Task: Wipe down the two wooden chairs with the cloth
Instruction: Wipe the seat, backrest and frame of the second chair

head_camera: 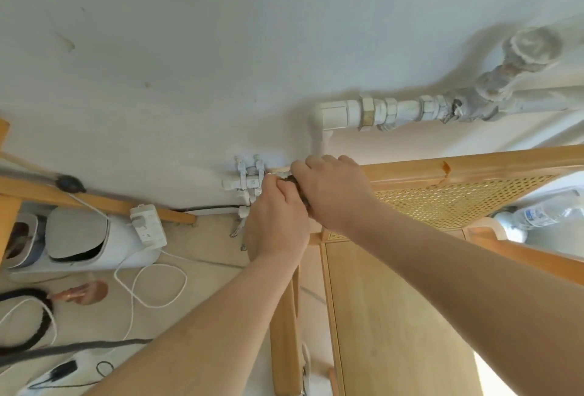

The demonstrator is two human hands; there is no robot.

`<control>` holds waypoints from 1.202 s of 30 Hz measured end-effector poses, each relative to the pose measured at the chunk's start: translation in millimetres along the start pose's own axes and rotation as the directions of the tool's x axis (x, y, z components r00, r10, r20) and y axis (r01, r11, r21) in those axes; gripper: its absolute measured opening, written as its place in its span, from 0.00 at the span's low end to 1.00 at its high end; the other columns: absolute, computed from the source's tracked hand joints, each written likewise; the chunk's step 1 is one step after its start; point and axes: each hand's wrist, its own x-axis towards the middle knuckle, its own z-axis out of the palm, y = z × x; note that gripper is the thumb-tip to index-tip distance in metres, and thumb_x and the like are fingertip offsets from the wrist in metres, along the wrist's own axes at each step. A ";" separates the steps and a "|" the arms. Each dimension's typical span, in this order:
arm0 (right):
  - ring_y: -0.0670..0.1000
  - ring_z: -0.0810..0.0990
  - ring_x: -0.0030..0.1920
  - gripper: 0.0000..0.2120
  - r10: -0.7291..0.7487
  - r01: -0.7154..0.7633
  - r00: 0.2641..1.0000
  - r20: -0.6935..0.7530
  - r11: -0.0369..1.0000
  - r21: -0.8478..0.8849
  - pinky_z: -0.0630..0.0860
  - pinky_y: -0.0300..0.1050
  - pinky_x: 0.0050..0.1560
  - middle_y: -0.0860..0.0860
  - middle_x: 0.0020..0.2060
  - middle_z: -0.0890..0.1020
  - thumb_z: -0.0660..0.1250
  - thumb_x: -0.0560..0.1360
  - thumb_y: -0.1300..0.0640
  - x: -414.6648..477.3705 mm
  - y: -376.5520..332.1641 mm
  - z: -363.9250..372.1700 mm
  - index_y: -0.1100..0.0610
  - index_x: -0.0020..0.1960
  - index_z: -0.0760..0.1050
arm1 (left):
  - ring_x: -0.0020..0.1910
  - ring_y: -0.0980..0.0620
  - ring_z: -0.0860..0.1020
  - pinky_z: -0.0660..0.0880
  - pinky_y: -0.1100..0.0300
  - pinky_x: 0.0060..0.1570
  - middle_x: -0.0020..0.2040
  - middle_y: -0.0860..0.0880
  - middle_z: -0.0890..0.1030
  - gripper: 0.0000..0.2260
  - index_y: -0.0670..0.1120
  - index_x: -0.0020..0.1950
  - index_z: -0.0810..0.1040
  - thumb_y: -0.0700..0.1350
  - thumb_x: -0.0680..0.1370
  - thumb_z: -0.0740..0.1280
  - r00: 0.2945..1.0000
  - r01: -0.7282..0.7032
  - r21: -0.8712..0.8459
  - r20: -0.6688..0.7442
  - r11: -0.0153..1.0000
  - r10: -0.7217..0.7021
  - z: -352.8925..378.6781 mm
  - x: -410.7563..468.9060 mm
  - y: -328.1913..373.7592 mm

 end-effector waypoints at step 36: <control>0.51 0.72 0.33 0.27 -0.138 0.127 0.984 0.112 0.987 0.095 0.67 0.44 0.31 0.46 0.38 0.72 0.60 0.72 0.30 -16.7 59.0 -8.6 0.53 0.55 0.68 | 0.34 0.41 0.75 0.66 0.54 0.29 0.39 0.44 0.76 0.17 0.44 0.50 0.70 0.50 0.81 0.45 0.912 -0.294 0.373 -0.166 0.880 0.375 16.6 -6.0 -9.1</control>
